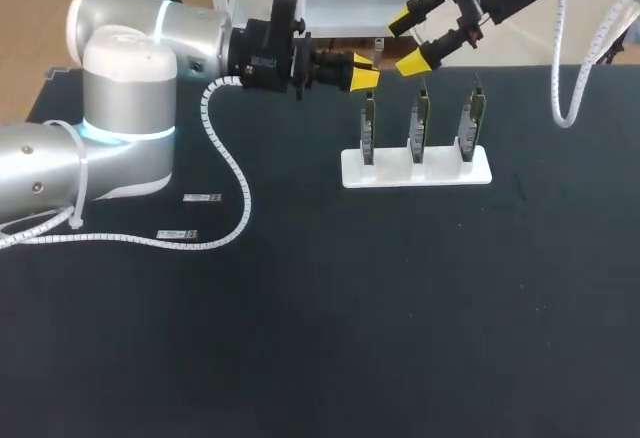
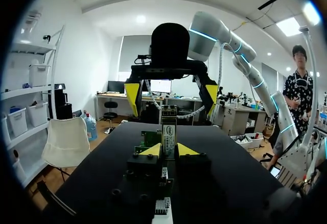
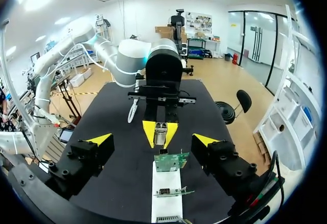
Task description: Pick up the optical module with the left hand, and insert it into the network port with the right hand.
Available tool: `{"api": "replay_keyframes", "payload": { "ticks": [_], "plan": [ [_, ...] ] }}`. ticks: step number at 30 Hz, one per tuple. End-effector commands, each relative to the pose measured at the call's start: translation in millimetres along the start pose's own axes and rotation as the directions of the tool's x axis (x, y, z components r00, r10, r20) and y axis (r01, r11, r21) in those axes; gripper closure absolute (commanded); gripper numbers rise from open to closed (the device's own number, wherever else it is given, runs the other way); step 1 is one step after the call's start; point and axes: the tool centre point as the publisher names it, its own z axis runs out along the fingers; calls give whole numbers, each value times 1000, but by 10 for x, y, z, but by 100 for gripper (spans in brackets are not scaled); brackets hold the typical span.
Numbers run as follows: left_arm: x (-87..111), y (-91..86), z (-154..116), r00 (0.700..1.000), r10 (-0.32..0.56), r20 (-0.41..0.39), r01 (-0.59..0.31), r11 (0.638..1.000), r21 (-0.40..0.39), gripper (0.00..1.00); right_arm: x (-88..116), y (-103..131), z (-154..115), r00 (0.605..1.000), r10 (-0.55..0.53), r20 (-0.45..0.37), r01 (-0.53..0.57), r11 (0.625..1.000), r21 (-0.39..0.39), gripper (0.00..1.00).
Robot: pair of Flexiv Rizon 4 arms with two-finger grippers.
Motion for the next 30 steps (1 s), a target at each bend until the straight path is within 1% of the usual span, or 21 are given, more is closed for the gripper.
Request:
{"api": "replay_keyframes", "payload": {
  "ticks": [1,8,12,18,30],
  "plan": [
    [2,-5,1,1000,0,-1,0,1000,-3,100,-19,-32,47,1000,1,1,-1,1000,6,0],
    [2,-5,1,1000,0,-1,0,1000,-3,100,-45,-47,108,1000,8,7,-8,1000,4,0],
    [2,-5,1,1000,0,-1,0,1000,-3,100,-96,-74,130,1000,12,21,-12,1000,3,0],
    [2,-5,1,1000,0,-1,0,1000,-3,100,-143,-64,174,1000,-4,20,4,1000,-19,0],
    [2,-5,1,1000,0,-1,0,1000,-3,100,-142,-66,194,1000,-7,10,8,999,-41,0]
  ]
}}
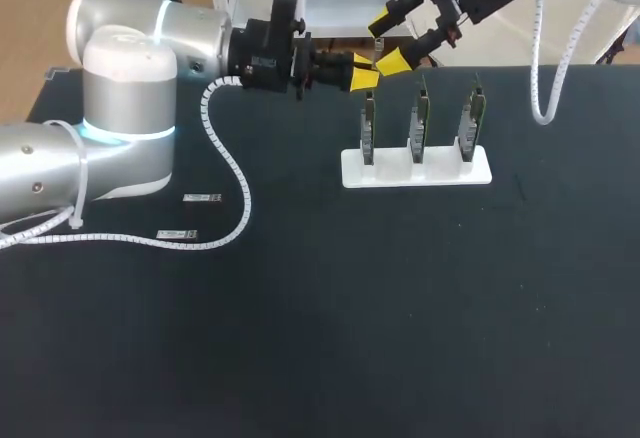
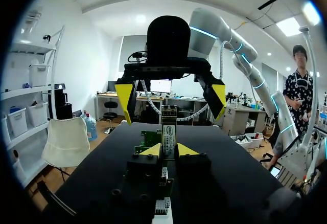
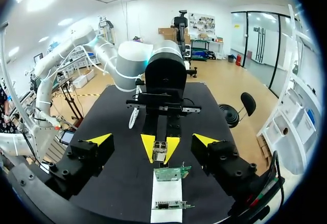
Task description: Pick up the optical module with the left hand, and insert it into the network port with the right hand.
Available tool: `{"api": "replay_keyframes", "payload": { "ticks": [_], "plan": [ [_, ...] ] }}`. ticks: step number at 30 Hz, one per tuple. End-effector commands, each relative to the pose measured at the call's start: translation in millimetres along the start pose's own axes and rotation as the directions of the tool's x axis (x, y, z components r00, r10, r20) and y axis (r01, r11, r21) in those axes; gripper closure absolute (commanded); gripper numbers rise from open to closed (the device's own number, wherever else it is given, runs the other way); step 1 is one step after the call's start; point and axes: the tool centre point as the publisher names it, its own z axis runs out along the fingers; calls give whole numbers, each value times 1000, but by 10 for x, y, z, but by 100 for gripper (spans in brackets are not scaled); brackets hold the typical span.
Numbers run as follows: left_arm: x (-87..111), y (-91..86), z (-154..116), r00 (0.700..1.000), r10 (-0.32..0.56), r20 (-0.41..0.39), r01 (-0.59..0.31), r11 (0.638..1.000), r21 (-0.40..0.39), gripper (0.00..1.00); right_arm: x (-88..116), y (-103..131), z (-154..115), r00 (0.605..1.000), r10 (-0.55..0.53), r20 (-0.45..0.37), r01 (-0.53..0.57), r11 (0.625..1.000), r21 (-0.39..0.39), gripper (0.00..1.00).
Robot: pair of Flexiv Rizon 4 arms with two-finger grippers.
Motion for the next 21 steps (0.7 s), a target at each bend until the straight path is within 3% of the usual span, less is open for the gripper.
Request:
{"api": "replay_keyframes", "payload": {
  "ticks": [1,8,10,11,21],
  "plan": [
    [2,-5,1,1000,0,-1,0,1000,-3,100,-9,-54,5,1000,-2,-2,2,1000,-5,0],
    [2,-5,1,1000,0,-1,0,1000,-3,100,0,-51,12,1000,0,-8,0,1000,-1,0],
    [2,-5,1,1000,0,-1,0,1000,-3,100,3,-51,13,1000,1,-7,-1,1000,0,61],
    [2,-5,1,1000,0,-1,0,1000,-3,100,5,-51,13,1000,2,-5,-2,1000,3,98],
    [2,-5,1,1000,0,-1,0,1000,-3,100,11,-51,10,1000,-5,-4,5,1000,13,100]
  ]
}}
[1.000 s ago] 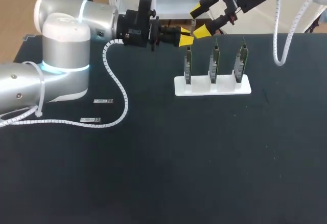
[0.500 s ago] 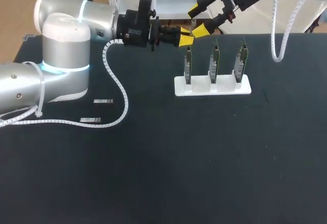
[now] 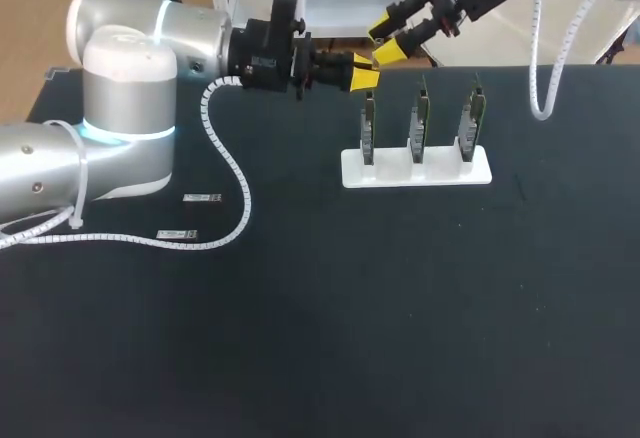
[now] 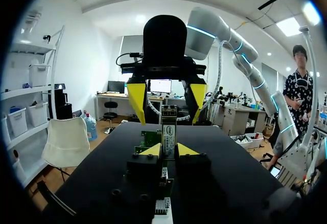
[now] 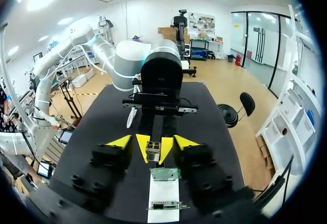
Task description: Pick up the optical module with the left hand, and insert it into the network port with the right hand.
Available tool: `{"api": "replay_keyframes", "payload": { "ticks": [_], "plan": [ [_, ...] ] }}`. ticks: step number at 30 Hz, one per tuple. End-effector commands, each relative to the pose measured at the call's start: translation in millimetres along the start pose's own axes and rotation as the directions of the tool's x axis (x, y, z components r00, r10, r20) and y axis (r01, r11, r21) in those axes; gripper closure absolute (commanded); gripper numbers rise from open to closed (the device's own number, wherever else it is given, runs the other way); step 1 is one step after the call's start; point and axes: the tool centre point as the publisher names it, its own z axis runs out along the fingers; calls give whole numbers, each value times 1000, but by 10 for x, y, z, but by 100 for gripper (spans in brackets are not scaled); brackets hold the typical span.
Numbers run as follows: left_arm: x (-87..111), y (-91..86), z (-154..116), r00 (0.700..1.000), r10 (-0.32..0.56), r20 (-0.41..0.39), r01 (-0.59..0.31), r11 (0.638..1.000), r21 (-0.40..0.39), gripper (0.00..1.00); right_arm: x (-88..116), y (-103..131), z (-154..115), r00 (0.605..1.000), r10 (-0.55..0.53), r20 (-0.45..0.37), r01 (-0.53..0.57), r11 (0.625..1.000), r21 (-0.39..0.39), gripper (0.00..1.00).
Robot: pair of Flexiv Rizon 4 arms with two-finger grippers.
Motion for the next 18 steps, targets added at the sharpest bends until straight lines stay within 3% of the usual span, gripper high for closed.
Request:
{"api": "replay_keyframes", "payload": {
  "ticks": [1,15,16,17,18],
  "plan": [
    [2,-5,1,1000,0,-1,0,1000,-3,100,5,15,4,1000,-3,2,3,1000,5,100],
    [2,-5,1,1000,0,-1,0,1000,-3,100,-7,42,-6,1000,-16,4,16,1000,9,100],
    [2,-5,1,1000,0,-1,0,1000,-3,69,-10,46,-8,1000,-18,4,18,1000,9,100],
    [2,-5,1,1000,0,-1,0,1000,-3,0,-11,49,-11,1000,-19,5,19,1000,10,100],
    [2,-5,1,1000,0,-1,0,1000,-3,0,-12,50,-12,1000,-19,6,19,1000,10,100]
  ]
}}
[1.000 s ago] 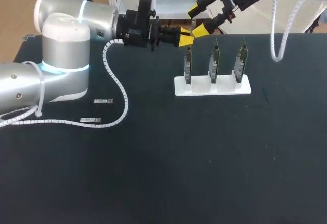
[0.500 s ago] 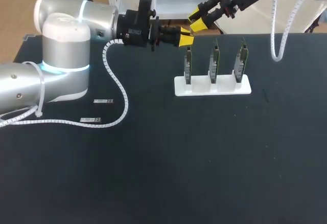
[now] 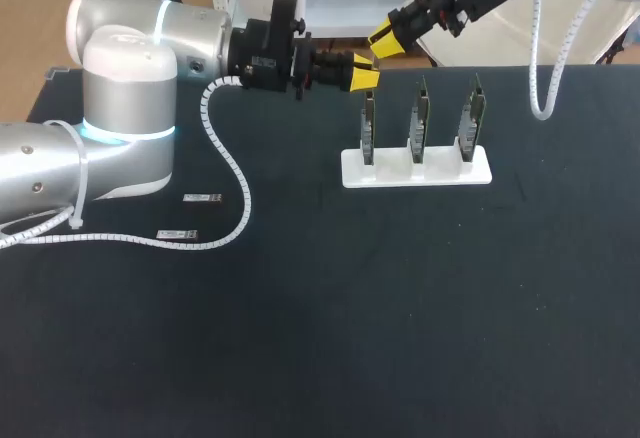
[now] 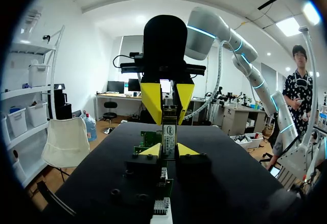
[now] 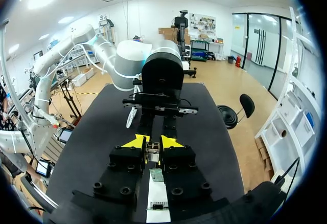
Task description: Pick up the optical module with the left hand, and insert it into the network port with the right hand.
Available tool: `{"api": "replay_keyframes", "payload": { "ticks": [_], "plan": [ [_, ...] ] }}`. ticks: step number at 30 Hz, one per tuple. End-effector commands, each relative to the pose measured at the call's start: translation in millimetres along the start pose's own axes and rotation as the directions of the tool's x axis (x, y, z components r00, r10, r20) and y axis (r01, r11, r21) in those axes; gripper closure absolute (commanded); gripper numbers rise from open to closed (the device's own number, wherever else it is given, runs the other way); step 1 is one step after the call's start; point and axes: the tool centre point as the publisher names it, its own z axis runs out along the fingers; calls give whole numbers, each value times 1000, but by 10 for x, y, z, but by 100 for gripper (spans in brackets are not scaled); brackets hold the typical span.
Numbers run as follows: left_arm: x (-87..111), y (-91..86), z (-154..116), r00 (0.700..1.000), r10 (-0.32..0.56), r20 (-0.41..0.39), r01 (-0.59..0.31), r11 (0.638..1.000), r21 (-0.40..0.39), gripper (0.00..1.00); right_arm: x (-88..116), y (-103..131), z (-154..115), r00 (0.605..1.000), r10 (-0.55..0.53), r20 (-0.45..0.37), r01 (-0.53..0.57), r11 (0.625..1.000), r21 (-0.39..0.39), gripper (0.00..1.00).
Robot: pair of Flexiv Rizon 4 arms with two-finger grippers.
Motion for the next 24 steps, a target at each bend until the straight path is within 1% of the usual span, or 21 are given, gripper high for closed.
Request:
{"api": "replay_keyframes", "payload": {
  "ticks": [1,20,24],
  "plan": [
    [6,-4,0,1000,0,-1,0,1000,-3,0,0,39,-13,1000,-3,3,3,1000,8,100],
    [6,-4,0,1000,0,-1,0,1000,-3,0,12,75,-58,1000,1,18,-2,1000,20,100],
    [-58,-19,-35,998,34,-46,-35,999,-15,0,18,85,-66,1000,2,20,-2,1000,21,100]
  ]
}}
